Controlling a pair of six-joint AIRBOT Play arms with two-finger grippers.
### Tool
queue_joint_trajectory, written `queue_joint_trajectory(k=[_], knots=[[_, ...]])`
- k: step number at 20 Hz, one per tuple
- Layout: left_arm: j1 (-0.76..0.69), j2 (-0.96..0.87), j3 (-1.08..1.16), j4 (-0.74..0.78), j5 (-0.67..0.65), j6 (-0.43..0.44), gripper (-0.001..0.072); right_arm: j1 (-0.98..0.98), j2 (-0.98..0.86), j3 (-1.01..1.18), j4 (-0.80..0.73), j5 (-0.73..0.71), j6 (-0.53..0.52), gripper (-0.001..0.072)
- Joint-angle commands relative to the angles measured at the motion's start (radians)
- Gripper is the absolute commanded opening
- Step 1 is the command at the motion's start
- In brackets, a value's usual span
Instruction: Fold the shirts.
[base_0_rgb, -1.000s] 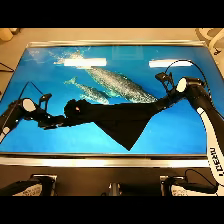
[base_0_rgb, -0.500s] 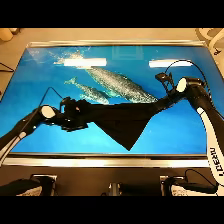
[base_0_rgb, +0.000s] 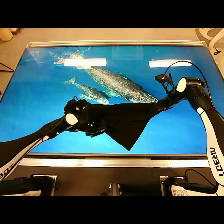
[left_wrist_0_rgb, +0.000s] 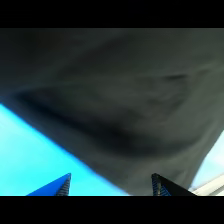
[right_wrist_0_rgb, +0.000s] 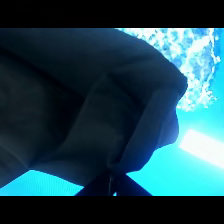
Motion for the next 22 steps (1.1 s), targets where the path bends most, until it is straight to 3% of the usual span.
queue_joint_trajectory(k=[1,2,4,5,6,7,8,10,13,15,18,22], knots=[[-0.055,-0.055,0.018,-0.093,0.101,-0.001,0.0607,0.001,0.0,0.0,0.0,0.008,0.0,0.002],[-0.056,-0.065,0.027,-0.114,0.117,-0.002,0.0598,0.001,0.0,0.0,0.0,0.008,0.0,0.002],[-0.056,-0.082,0.041,-0.124,0.128,-0.032,0.0357,0.001,0.0,0.0,0.0,0.009,0.0,0.002],[-0.056,-0.087,0.041,-0.124,0.138,-0.053,0.0301,0.001,0.0,0.0,0.0,0.008,0.0,0.002],[-0.055,-0.091,0.041,-0.124,0.138,-0.057,0.0197,0.001,0.0,0.0,0.0,0.009,0.0,0.002],[-0.055,-0.09,0.041,-0.123,0.135,-0.047,0.0084,0.001,0.001,0.0,0.0,0.012,0.001,0.002],[-0.051,-0.086,0.043,-0.124,0.122,-0.017,0.0026,0.001,0.003,0.0,0.001,0.02,0.0,0.0021],[-0.033,-0.058,0.072,-0.123,0.058,0.106,0.0024,0.001,0.02,0.0,0.001,0.034,0.0,0.0021],[0.019,0.1,0.172,-0.103,-0.027,0.407,0.0023,0.001,0.109,0.041,-0.035,-0.014,-0.012,0.0021],[0.08,0.258,0.29,-0.085,-0.054,0.52,0.0024,0.001,0.209,0.13,-0.086,-0.096,-0.01,0.002],[0.213,0.454,0.579,-0.082,-0.025,0.506,0.0023,0.001,0.377,0.339,-0.177,-0.28,0.006,0.002],[0.361,0.573,1.037,-0.042,0.127,0.501,0.0024,0.001,0.584,0.578,-0.203,-0.519,0.008,0.0019]])
